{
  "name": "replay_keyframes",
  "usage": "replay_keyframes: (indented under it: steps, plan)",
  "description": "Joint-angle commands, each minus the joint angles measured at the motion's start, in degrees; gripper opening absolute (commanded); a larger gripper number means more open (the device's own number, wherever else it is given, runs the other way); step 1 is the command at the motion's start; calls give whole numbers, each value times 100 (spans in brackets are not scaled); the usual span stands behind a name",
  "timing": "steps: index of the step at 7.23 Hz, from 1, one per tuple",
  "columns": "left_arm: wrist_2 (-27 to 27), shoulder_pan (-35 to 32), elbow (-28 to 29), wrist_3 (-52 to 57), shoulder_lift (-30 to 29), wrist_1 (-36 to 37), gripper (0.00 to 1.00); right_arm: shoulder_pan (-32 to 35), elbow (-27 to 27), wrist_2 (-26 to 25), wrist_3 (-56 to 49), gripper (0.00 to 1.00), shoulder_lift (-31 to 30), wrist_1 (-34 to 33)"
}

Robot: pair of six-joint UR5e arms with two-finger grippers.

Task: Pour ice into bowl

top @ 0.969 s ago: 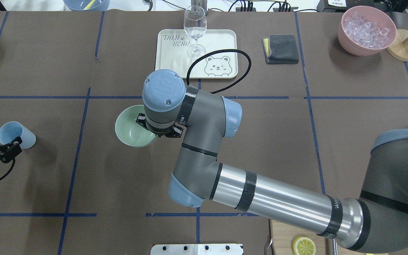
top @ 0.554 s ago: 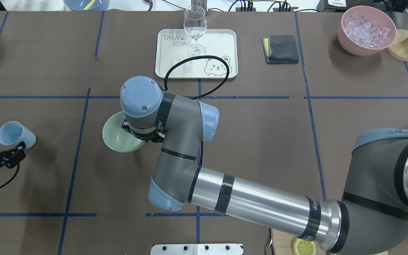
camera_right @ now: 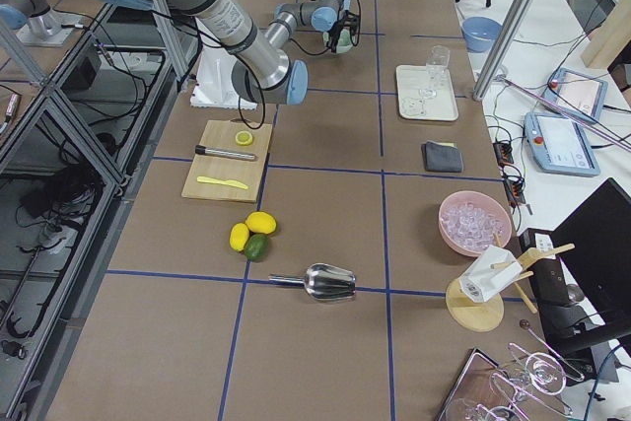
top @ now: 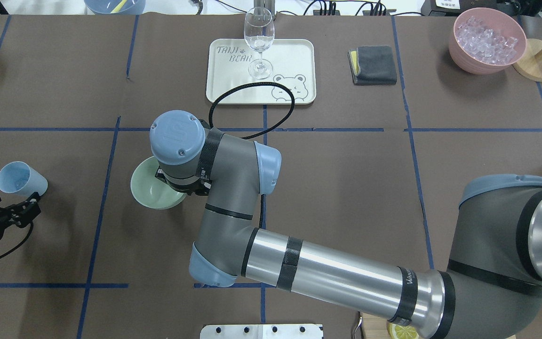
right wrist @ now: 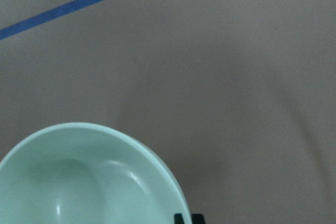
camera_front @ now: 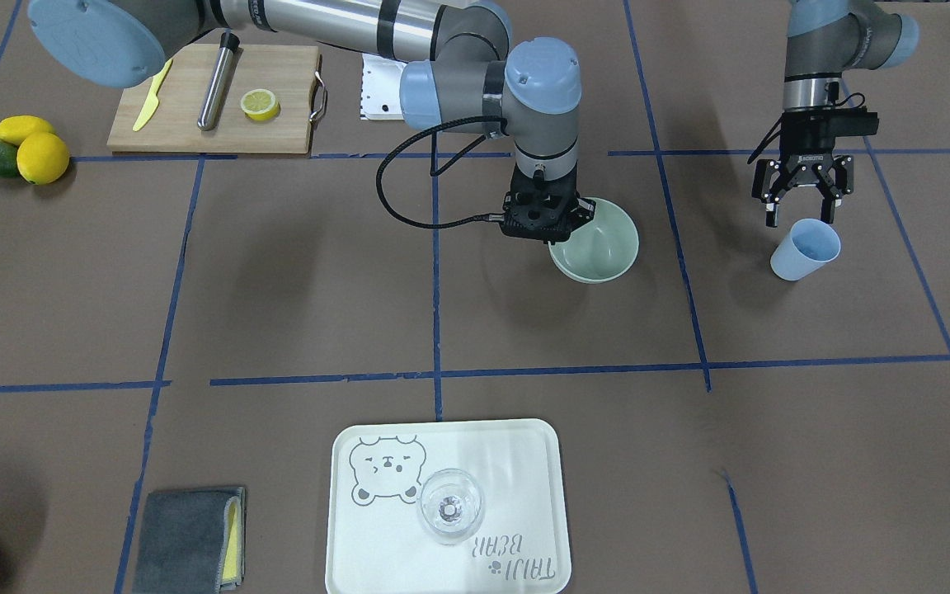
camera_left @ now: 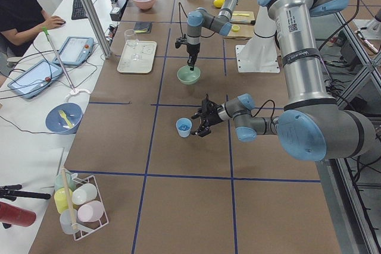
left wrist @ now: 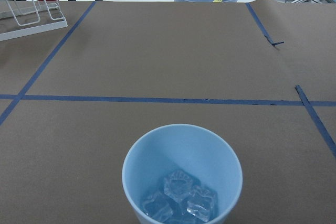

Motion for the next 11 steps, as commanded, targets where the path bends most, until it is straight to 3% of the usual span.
replay_keyframes:
  steps: [1,5,7,9,11]
  plan:
    - [129,-4,329,-1,-267,-16,100,-35,4,-114,139,100,8,24]
    - [525,-5,435,-1,-312,-25,100,-26,171,-168,193,100,105,-20]
    - [534,-5,821,-1,-618,-77,100,43,267,-168,141,100,96,-177]
    - [534,-5,919,16,-620,-297,99,280,802,-176,-726,100,62,-1430]
    - [543,-83,919,43,-611,-306,98,465,988,-159,-817,100,-245,-1461]
